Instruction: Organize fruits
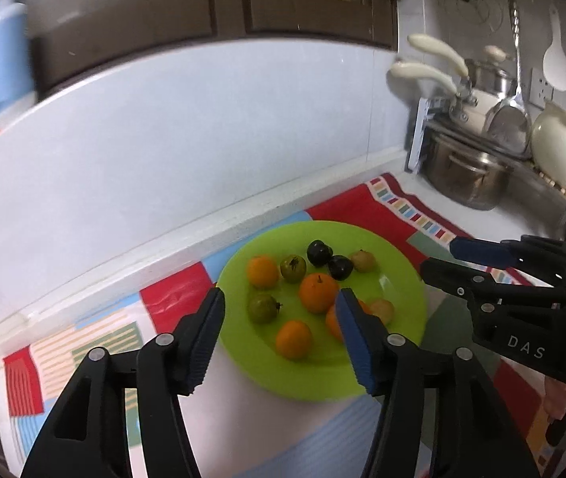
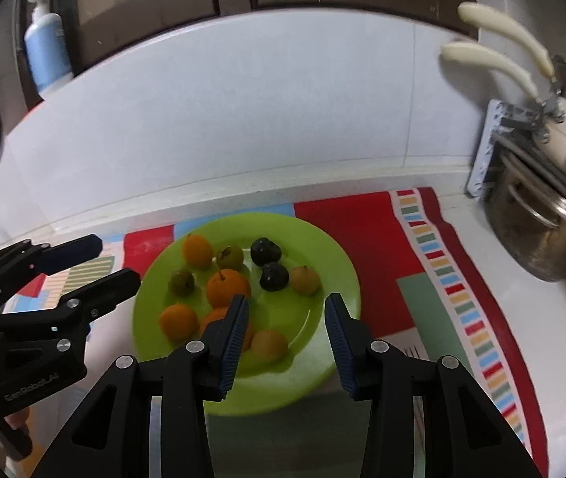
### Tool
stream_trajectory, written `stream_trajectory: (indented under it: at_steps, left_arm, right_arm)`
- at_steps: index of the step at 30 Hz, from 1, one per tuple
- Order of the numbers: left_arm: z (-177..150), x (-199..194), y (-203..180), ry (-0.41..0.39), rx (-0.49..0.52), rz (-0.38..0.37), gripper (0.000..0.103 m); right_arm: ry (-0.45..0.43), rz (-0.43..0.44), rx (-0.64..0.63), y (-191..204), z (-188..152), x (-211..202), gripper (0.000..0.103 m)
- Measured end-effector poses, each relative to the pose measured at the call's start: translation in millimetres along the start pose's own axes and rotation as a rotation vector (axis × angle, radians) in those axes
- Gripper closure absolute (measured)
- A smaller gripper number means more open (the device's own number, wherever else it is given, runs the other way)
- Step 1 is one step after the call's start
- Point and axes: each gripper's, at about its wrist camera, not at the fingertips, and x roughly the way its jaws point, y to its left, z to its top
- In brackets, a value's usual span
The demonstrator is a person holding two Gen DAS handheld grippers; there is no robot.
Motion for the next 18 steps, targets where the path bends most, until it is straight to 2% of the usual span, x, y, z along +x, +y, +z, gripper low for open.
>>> stream_trajectory:
  at_steps: [4,6,9,16,18]
  left_arm:
    - [-5,-30,-1,-0.026,-0.041,0.017,0.036]
    - [-9,-47,-1,-0.043,-0.063,0.031,0.032]
    - [-16,-68,-5,-0.064,-0.069,0.036,0.026]
    - [-37,-115,-16,-0.102,-0.081,0.07,0.011]
    - [-43,-126,-18,-0.109,-0.086,0.077,0.01]
  right_arm:
    - [-0.051,-0.018,0.001,4,-4,-34,0.052]
    - [-0.078,-0.033,0.001,7,-7,-54,0.051]
    - [-0.105,-0.051,0.005,12,-13,-79,0.039]
    - [-0.157,-0.073,-0.007,28,-38,-128,0.034]
    - [-0.169,-0.084,-0.011,32,-47,-140,0.032]
